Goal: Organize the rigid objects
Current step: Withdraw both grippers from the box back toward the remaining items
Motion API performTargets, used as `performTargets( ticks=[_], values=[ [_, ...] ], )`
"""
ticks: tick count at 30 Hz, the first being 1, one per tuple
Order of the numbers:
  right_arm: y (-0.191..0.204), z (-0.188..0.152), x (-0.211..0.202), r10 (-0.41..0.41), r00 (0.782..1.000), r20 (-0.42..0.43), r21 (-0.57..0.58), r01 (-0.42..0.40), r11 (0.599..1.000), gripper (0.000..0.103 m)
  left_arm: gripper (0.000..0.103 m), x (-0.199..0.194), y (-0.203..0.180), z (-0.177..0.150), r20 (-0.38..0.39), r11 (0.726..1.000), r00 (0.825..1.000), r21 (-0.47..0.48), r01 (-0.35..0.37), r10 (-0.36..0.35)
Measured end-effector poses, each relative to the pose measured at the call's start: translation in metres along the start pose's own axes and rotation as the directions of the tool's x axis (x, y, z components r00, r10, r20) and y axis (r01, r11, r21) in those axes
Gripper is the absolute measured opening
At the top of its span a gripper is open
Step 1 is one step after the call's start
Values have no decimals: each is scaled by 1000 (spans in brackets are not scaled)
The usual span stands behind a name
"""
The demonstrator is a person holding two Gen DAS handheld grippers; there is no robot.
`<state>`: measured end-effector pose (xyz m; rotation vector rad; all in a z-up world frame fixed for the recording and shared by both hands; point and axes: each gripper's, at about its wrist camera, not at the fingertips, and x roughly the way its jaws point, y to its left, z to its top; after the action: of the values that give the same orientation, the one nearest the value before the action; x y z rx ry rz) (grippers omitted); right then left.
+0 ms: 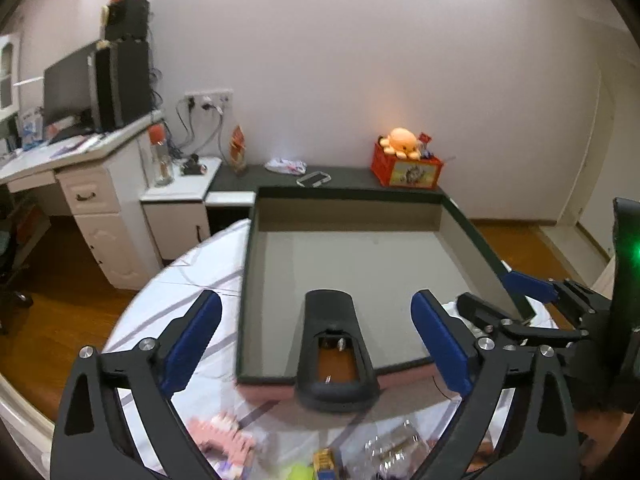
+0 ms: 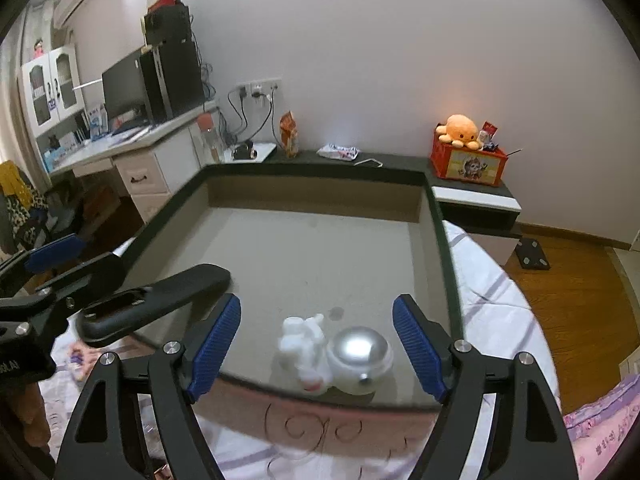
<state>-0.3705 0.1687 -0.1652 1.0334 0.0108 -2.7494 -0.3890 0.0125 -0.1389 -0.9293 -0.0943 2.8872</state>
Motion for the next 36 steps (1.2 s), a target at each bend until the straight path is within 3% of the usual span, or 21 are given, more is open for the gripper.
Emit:
performTargets(
  ticks=[6, 10, 15, 25, 36],
  values=[
    [3, -8, -57, 4, 994, 105, 24, -7, 1000, 81, 103, -62, 0, -13, 89, 999, 995, 36, -41, 38],
    [10, -21, -101, -5, 981, 195, 32, -1, 999, 82, 103, -96, 0, -24, 123, 997, 991, 43, -64, 58],
    [22, -48, -145, -55, 956, 289, 3, 56, 998, 84, 103, -140, 4, -44, 167, 999, 985, 21, -41, 37],
    [28, -83, -182, -65, 950, 306, 30, 59, 998, 84, 103, -186, -2, -76, 191, 994, 981, 90, -62, 44],
    [34, -95, -199, -73, 951, 300, 22, 69, 997, 84, 103, -204, 6, -84, 196, 997, 980, 60, -57, 44]
  ],
)
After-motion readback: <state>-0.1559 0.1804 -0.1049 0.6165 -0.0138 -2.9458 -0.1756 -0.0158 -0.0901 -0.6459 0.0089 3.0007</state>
